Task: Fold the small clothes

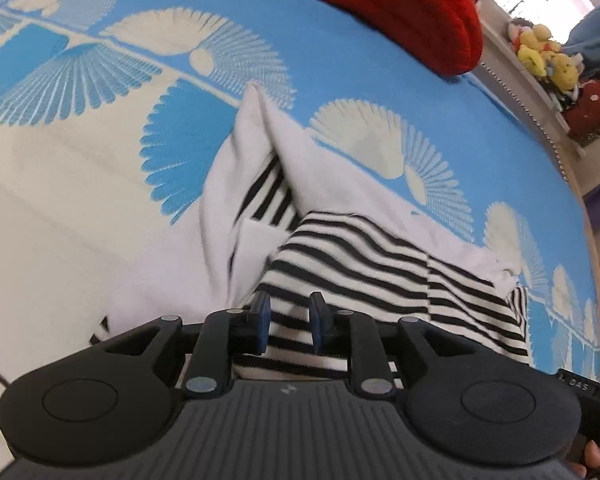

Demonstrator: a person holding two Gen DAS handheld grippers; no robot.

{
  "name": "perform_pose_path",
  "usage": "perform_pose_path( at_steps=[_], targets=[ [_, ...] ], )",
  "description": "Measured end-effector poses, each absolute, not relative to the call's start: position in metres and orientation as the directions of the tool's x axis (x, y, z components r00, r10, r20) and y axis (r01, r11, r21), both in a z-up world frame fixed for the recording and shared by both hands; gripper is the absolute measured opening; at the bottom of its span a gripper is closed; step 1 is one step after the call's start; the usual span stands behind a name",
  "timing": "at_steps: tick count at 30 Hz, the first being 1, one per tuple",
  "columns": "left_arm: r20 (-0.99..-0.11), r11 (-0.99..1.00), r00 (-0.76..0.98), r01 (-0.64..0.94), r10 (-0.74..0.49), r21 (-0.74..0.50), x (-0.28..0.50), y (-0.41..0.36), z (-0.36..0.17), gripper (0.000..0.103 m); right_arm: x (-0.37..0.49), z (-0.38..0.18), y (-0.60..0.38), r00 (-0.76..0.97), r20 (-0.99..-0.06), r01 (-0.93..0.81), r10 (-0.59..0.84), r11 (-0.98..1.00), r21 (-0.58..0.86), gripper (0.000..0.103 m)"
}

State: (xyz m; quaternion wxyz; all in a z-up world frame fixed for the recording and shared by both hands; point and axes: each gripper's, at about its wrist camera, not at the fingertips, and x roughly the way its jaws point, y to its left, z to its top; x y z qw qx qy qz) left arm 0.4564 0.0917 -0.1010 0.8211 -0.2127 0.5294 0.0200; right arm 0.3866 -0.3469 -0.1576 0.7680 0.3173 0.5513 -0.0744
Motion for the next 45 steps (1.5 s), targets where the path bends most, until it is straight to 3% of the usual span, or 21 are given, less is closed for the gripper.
perform_pose_path(
  at_steps=[4,10,13,20,23,28,31,35,40,43,45],
  targets=[
    [-0.925,0.901,0.326,-0.311,-0.196,-0.301,0.456,0.103,-0.115,0.023,0.38,-0.153,-0.352,0.341,-0.923,0.486,0.176,0.808,0.334,0.034],
    [-0.86,0.967,0.495,-0.13,-0.128,-0.218,0.418,0.088,-0.042,0.026,0.352,-0.068,-0.356,0.55,-0.833,0.386,0.059,0.866,0.317,0.034],
    [-0.856,0.964,0.495,-0.117,-0.153,-0.239,0.386,0.089,-0.017,0.026,0.311,-0.017,-0.356,0.638,-0.77,0.359,0.0,0.885,0.297,0.043],
    [-0.814,0.974,0.556,-0.035,-0.167,-0.224,0.292,0.095,0.034,0.029,0.185,0.038,-0.351,0.689,-0.723,0.249,0.041,0.924,0.289,0.048],
    [-0.784,0.969,0.587,0.002,-0.201,-0.247,0.248,0.105,0.039,0.036,0.133,0.034,-0.355,0.679,-0.734,0.257,0.032,0.925,0.279,0.05],
    [-0.739,0.955,0.623,0.048,-0.257,-0.292,0.182,0.122,0.01,0.036,0.063,-0.003,-0.363,0.669,-0.742,0.304,0.035,0.899,0.316,0.049],
    [-0.758,0.935,0.588,-0.009,-0.28,-0.353,0.164,0.128,-0.008,0.035,0.044,-0.018,-0.365,0.664,-0.743,0.298,0.087,0.88,0.369,0.049],
    [-0.801,0.95,0.547,-0.029,-0.245,-0.311,0.152,0.123,-0.019,0.035,0.042,-0.029,-0.354,0.638,-0.77,0.248,0.032,0.937,0.245,0.049],
    [-0.802,0.954,0.553,-0.041,-0.225,-0.297,0.143,0.133,-0.044,0.036,0.048,-0.047,-0.354,0.577,-0.815,0.246,0.059,0.938,0.242,0.049],
    [-0.847,0.941,0.487,-0.129,-0.214,-0.312,0.151,0.14,-0.077,0.04,0.055,-0.065,-0.357,0.522,-0.851,0.274,0.067,0.931,0.241,0.049],
    [-0.845,0.945,0.492,-0.117,-0.211,-0.304,0.157,0.138,-0.084,0.052,0.061,-0.078,-0.357,0.485,-0.872,0.293,0.068,0.926,0.236,0.05]
  ],
)
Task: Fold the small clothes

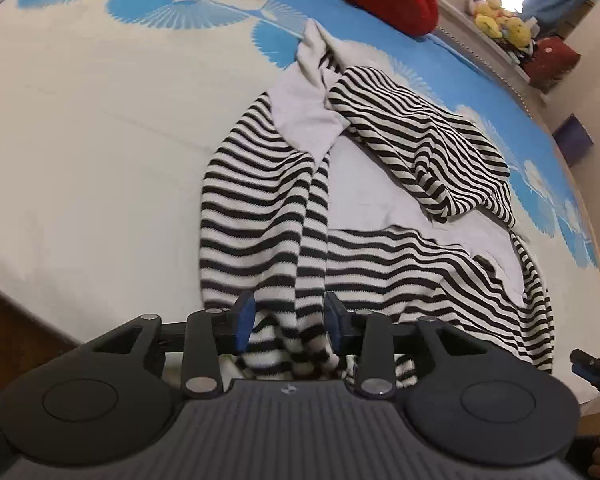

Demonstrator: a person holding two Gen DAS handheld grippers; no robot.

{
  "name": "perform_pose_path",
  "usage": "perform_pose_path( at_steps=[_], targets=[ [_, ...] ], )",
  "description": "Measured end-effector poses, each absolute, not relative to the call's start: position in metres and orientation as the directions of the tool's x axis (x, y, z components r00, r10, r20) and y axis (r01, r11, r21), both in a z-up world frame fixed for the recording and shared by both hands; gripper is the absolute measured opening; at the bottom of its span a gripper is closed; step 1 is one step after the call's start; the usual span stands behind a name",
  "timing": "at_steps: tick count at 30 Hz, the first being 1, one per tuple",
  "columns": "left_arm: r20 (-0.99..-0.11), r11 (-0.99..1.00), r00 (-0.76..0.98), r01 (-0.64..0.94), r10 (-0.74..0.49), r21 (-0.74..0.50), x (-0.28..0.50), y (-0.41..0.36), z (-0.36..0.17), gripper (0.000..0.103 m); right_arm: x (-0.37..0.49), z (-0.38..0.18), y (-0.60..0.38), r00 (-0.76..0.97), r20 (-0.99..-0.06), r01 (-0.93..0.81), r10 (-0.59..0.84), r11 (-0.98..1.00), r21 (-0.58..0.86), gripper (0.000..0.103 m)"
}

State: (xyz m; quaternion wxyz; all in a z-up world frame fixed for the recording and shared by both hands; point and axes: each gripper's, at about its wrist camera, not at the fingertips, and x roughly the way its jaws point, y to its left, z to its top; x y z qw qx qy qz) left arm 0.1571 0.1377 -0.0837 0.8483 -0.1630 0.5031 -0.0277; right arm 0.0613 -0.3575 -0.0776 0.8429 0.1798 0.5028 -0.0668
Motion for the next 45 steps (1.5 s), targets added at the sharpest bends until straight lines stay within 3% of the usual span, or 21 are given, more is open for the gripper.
perform_pose_path(
  at_steps=[2,3,5,14,16,18,19,21,22,23,26,33,39,42,44,45],
  targets=[
    [-0.852,0.959,0.496,-0.119,-0.166,-0.256,0.162,0.134,-0.086,0.079,0.066,-0.089,-0.357,0.452,-0.89,0.313,0.064,0.923,0.225,0.053],
    [-0.853,0.96,0.497,-0.124,-0.158,-0.25,0.164,0.134,-0.087,0.081,0.069,-0.095,-0.357,0.432,-0.9,0.327,0.062,0.919,0.22,0.055],
    [-0.866,0.955,0.474,-0.148,-0.161,-0.258,0.17,0.135,-0.094,0.081,0.072,-0.106,-0.356,0.395,-0.916,0.354,0.065,0.91,0.218,0.06],
    [-0.902,0.944,0.415,-0.234,-0.119,-0.232,0.175,0.134,-0.13,0.081,0.073,-0.138,-0.346,0.285,-0.958,0.409,0.038,0.899,0.157,0.064],
    [-0.898,0.944,0.426,-0.234,-0.114,-0.231,0.173,0.134,-0.131,0.08,0.073,-0.138,-0.342,0.288,-0.957,0.394,0.024,0.908,0.141,0.064],
    [-0.894,0.95,0.434,-0.217,-0.111,-0.223,0.17,0.131,-0.13,0.072,0.072,-0.138,-0.337,0.292,-0.956,0.378,0.011,0.917,0.125,0.064],
    [-0.893,0.953,0.436,-0.209,-0.11,-0.22,0.169,0.13,-0.129,0.063,0.071,-0.138,-0.335,0.296,-0.955,0.37,0.009,0.921,0.123,0.064],
    [-0.888,0.954,0.442,-0.191,-0.125,-0.229,0.169,0.13,-0.129,0.041,0.071,-0.137,-0.334,0.312,-0.95,0.355,0.029,0.924,0.145,0.051],
    [-0.885,0.952,0.444,-0.186,-0.14,-0.244,0.168,0.13,-0.128,0.026,0.071,-0.136,-0.333,0.323,-0.945,0.344,0.049,0.924,0.166,0.036],
    [-0.88,0.95,0.449,-0.18,-0.152,-0.256,0.167,0.131,-0.127,0.02,0.071,-0.135,-0.331,0.334,-0.94,0.331,0.072,0.925,0.189,0.021],
    [-0.87,0.963,0.476,-0.15,-0.13,-0.225,0.165,0.126,-0.118,0.015,0.07,-0.126,-0.329,0.376,-0.923,0.308,0.081,0.929,0.206,0.01],
    [-0.818,0.964,0.543,-0.055,-0.188,-0.259,0.145,0.119,-0.076,0.012,0.052,-0.088,-0.359,0.476,-0.879,0.406,0.021,0.882,0.241,0.007],
    [-0.898,0.987,0.418,-0.021,-0.134,-0.158,0.141,0.114,-0.095,0.013,0.052,-0.108,-0.346,0.349,-0.937,0.331,-0.016,0.938,0.107,0.008],
    [-0.922,0.974,0.36,-0.111,-0.144,-0.196,0.158,0.129,-0.113,0.025,0.057,-0.123,-0.352,0.3,-0.953,0.369,0.03,0.918,0.145,0.011],
    [-0.923,0.961,0.352,-0.163,-0.156,-0.224,0.166,0.138,-0.117,0.039,0.06,-0.125,-0.354,0.285,-0.958,0.387,0.019,0.912,0.133,0.025],
    [-0.923,0.956,0.349,-0.176,-0.162,-0.235,0.168,0.14,-0.118,0.04,0.06,-0.127,-0.354,0.274,-0.962,0.392,0.013,0.912,0.124,0.03]
  ],
)
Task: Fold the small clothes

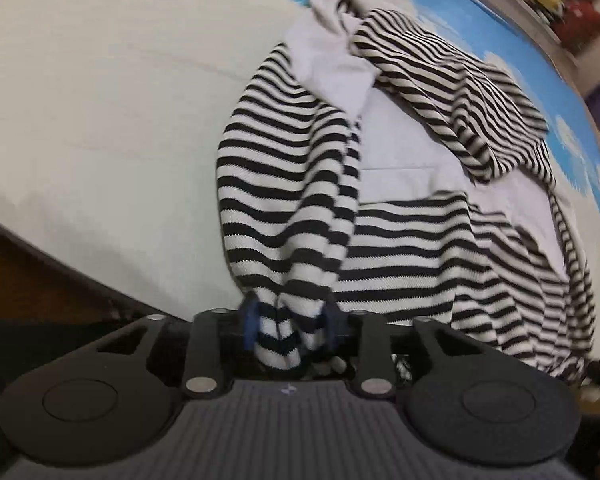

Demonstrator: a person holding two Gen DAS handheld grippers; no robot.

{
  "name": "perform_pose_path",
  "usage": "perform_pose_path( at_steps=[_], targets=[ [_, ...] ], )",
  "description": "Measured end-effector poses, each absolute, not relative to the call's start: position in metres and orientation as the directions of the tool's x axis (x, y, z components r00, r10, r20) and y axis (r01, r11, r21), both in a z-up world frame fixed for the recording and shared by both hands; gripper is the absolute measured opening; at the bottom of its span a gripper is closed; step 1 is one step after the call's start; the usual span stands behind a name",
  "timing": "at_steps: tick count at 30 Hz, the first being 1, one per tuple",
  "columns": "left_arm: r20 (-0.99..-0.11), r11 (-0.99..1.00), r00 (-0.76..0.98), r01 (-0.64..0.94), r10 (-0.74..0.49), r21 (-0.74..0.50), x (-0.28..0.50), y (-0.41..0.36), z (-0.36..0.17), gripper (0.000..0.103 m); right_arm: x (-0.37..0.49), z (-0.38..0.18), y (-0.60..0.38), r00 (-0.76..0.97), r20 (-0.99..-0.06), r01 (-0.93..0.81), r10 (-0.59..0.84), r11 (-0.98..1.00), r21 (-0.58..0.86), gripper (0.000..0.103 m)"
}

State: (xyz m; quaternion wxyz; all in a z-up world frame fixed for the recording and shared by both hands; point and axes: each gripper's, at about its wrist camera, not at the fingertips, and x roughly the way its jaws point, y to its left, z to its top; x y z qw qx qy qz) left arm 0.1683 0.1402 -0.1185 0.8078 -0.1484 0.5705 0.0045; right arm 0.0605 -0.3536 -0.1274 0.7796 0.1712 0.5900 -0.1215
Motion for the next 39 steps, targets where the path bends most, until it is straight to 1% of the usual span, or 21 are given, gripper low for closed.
perform_pose_path(
  at_steps=[1,2,8,9,10,11,12,13,14,16,18,19,21,22,25,27,28,29,35,37,39],
  targets=[
    [-0.924,0.954,0.346,-0.182,-0.165,-0.239,0.17,0.141,-0.12,0.041,0.058,-0.13,-0.352,0.264,-0.964,0.392,0.005,0.913,0.112,0.04],
    [-0.925,0.955,0.343,-0.181,-0.164,-0.237,0.173,0.141,-0.121,0.043,0.058,-0.133,-0.35,0.253,-0.967,0.386,0.0,0.917,0.101,0.044],
    [-0.932,0.967,0.336,-0.16,-0.137,-0.2,0.175,0.133,-0.127,0.043,0.065,-0.141,-0.338,0.248,-0.969,0.334,-0.015,0.94,0.071,0.044],
    [-0.932,0.968,0.337,-0.156,-0.135,-0.197,0.175,0.132,-0.129,0.043,0.066,-0.141,-0.338,0.25,-0.968,0.329,-0.013,0.941,0.072,0.043],
    [-0.93,0.969,0.341,-0.149,-0.136,-0.197,0.173,0.132,-0.129,0.038,0.065,-0.14,-0.337,0.255,-0.967,0.322,-0.003,0.943,0.082,0.035],
    [-0.928,0.97,0.346,-0.141,-0.14,-0.199,0.173,0.132,-0.128,0.025,0.064,-0.138,-0.336,0.265,-0.964,0.313,0.013,0.945,0.099,0.023],
    [-0.924,0.97,0.353,-0.13,-0.148,-0.206,0.172,0.13,-0.128,0.02,0.063,-0.136,-0.335,0.276,-0.961,0.303,0.022,0.947,0.109,0.017],
    [-0.92,0.97,0.361,-0.123,-0.151,-0.208,0.172,0.129,-0.126,0.016,0.062,-0.133,-0.334,0.288,-0.958,0.296,0.019,0.949,0.108,0.012],
    [-0.917,0.972,0.369,-0.116,-0.148,-0.204,0.171,0.128,-0.124,0.014,0.062,-0.131,-0.333,0.301,-0.953,0.288,0.018,0.951,0.109,0.01],
    [-0.914,0.974,0.379,-0.108,-0.146,-0.201,0.17,0.126,-0.121,0.014,0.059,-0.124,-0.335,0.326,-0.945,0.293,0.023,0.948,0.124,0.009],
    [-0.914,0.972,0.377,-0.113,-0.148,-0.204,0.17,0.127,-0.121,0.017,0.059,-0.122,-0.337,0.332,-0.943,0.301,0.025,0.945,0.13,0.009],
    [-0.916,0.971,0.372,-0.122,-0.148,-0.207,0.17,0.128,-0.122,0.021,0.059,-0.123,-0.337,0.326,-0.945,0.306,0.023,0.943,0.129,0.011],
    [-0.92,0.969,0.363,-0.132,-0.147,-0.207,0.171,0.13,-0.124,0.023,0.059,-0.127,-0.337,0.304,-0.952,0.31,0.024,0.943,0.122,0.017],
    [-0.922,0.971,0.358,-0.131,-0.144,-0.202,0.171,0.129,-0.125,0.024,0.059,-0.129,-0.336,0.291,-0.956,0.303,0.024,0.946,0.116,0.019],
    [-0.923,0.975,0.361,-0.117,-0.133,-0.186,0.17,0.127,-0.126,0.024,0.06,-0.131,-0.329,0.285,-0.959,0.261,0.005,0.962,0.083,0.019],
    [-0.92,0.977,0.369,-0.108,-0.132,-0.184,0.169,0.126,-0.125,0.018,0.059,-0.129,-0.328,0.293,-0.956,0.255,0.002,0.964,0.08,0.015],
    [-0.918,0.978,0.375,-0.101,-0.132,-0.182,0.169,0.125,-0.124,0.014,0.059,-0.128,-0.328,0.3,-0.954,0.259,0.005,0.962,0.087,0.011],
    [-0.915,0.98,0.383,-0.092,-0.128,-0.176,0.168,0.123,-0.122,0.012,0.058,-0.125,-0.329,0.313,-0.95,0.265,0.009,0.959,0.096,0.01],
    [-0.877,0.99,0.468,-0.027,-0.11,-0.139,0.161,0.116,-0.099,0.01,0.053,-0.096,-0.336,0.441,-0.897,0.278,0.031,0.945,0.17,0.008],
    [-0.855,0.988,0.503,-0.013,-0.125,-0.153,0.159,0.117,-0.083,0.009,0.051,-0.082,-0.338,0.488,-0.872,0.273,0.044,0.941,0.2,0.008],
    [-0.83,0.982,0.535,-0.004,-0.159,-0.191,0.157,0.121,-0.063,0.009,0.049,-0.063,-0.339,0.534,-0.843,0.246,0.063,0.942,0.227,0.008]
  ],
)
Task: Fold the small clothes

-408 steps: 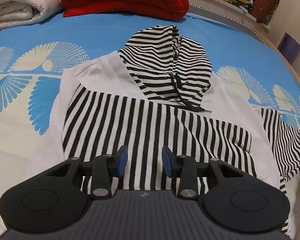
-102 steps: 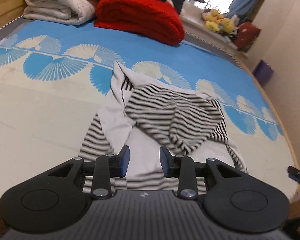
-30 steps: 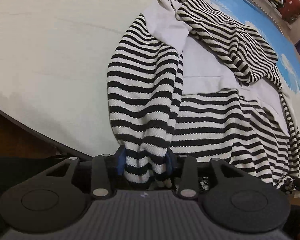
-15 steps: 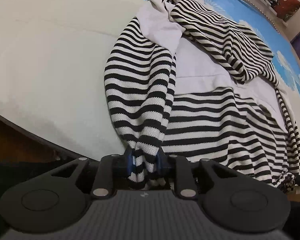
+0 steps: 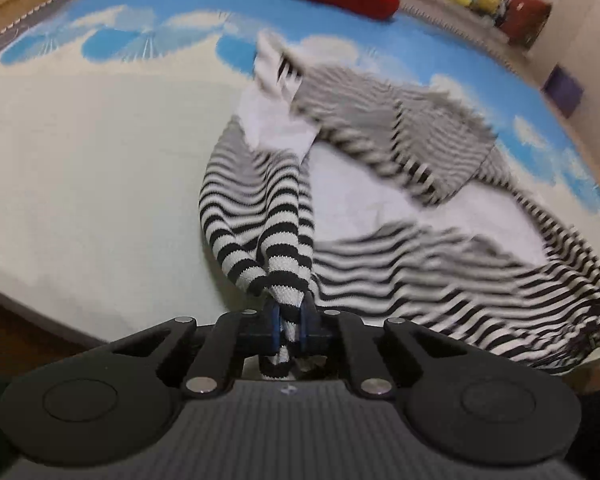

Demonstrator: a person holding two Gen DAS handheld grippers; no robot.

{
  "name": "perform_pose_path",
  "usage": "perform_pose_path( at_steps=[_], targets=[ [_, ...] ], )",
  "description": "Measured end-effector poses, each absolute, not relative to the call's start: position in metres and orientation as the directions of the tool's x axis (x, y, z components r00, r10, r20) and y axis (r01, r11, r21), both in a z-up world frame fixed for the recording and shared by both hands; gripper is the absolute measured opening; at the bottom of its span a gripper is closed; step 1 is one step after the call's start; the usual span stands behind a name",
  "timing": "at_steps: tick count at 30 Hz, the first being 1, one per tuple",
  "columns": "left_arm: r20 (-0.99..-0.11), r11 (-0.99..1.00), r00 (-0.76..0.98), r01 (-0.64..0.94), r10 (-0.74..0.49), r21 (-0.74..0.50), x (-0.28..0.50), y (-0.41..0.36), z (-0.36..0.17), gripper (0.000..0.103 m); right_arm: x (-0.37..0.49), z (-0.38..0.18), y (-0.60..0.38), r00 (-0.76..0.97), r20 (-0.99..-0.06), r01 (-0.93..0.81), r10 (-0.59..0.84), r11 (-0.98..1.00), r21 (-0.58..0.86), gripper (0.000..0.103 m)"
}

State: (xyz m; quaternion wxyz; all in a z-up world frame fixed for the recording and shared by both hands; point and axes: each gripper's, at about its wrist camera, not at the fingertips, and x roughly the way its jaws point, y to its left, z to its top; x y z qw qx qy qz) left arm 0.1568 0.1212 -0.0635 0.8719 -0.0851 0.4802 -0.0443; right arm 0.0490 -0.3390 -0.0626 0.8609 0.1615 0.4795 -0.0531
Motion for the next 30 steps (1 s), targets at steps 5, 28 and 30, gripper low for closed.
perform_pose_path(
  at_steps=[5,28,30],
  targets=[
    [-0.748,0.953,0.612,0.031,-0.258,-0.303,0.141,0.135,-0.009,0.009,0.032,0.001,-0.348,0.638,-0.76,0.193,0.128,0.928,0.318,0.007],
    [-0.778,0.924,0.537,0.008,-0.327,-0.383,0.285,0.146,-0.033,0.011,0.148,-0.011,-0.381,0.625,-0.766,0.163,0.149,0.935,0.315,0.007],
    [-0.781,0.923,0.536,-0.006,-0.321,-0.384,0.302,0.148,-0.057,0.018,0.173,-0.033,-0.382,0.593,-0.796,0.19,0.12,0.94,0.283,0.009]
  ],
)
